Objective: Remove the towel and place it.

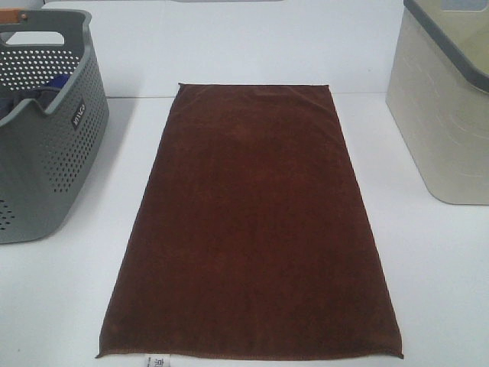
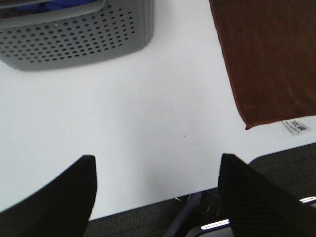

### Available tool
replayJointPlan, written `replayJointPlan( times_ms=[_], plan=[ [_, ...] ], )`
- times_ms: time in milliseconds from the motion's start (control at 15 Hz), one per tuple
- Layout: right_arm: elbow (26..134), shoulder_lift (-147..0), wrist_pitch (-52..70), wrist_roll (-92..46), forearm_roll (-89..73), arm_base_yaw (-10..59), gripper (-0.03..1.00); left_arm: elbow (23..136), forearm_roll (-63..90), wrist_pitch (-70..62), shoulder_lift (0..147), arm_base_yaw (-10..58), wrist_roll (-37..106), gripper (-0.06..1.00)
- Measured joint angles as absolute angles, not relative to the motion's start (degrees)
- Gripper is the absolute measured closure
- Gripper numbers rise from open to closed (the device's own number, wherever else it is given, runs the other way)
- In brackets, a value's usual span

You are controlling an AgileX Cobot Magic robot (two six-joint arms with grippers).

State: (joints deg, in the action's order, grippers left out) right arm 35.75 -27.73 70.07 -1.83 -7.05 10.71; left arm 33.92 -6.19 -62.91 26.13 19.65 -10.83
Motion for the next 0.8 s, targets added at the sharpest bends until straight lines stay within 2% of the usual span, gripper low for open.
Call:
replayJointPlan(
  times_ms=[333,800],
  plan=[
    [31.11,-15.47,65.66,-2.86,-7.16,10.71,0.34,28.99,-1.49,-60.10,18.96,19.65,-2.06,0.28],
    [28.76,-13.81,61.31,-3.67,-5.90,10.71,0.34,28.59,1.83,-60.05,18.74,19.65,2.23,0.28]
  ],
)
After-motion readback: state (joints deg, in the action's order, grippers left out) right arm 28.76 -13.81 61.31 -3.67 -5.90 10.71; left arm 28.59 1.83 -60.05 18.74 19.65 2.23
